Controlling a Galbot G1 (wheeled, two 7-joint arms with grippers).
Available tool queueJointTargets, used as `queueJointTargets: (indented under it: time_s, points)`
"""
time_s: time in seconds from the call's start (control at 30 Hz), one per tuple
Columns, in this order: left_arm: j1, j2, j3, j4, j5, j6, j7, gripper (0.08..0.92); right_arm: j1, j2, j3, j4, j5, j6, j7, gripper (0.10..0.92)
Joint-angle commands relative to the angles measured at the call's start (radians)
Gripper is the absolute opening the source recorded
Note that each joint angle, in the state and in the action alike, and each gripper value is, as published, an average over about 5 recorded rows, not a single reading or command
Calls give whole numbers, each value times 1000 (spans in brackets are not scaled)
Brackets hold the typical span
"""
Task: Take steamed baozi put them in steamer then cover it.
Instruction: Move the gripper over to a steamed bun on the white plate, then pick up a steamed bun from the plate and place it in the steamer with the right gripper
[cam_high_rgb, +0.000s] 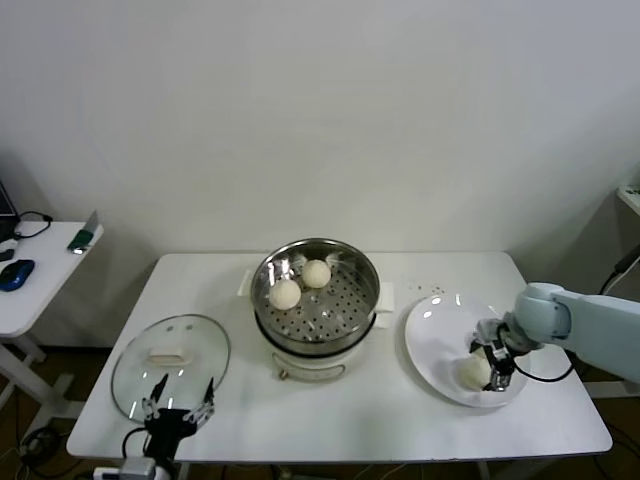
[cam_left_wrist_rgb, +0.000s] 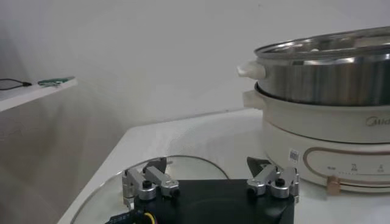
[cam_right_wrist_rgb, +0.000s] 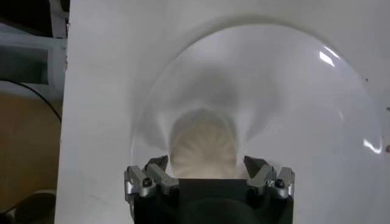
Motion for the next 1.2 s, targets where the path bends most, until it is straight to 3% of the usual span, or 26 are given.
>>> queueJointTargets:
  time_s: [0.03,0.17,0.37,0.6,0.87,1.2]
  points:
    - [0,0,0,2,0,0,-1,823,-57,14,39,-25,-17,-2,5,799]
    - [0,0,-1,3,0,-1,-2,823,-44,15,36,-25,-14,3,-7,778]
    - [2,0,-2,0,0,-2,-3,823,37,13,-6,-15,1,24,-39,685]
    - [3,2,0,-2,2,-3,-3,823,357,44,-188,23,12,130,-122,645]
    - [-3,-2,11,-5,9,-2,-3,823,795,211,-330,68,35,419,-237,645]
    - [-4,1,7,-3,11,-2,-2,823,938,451,-177,160,48,609,-270,645]
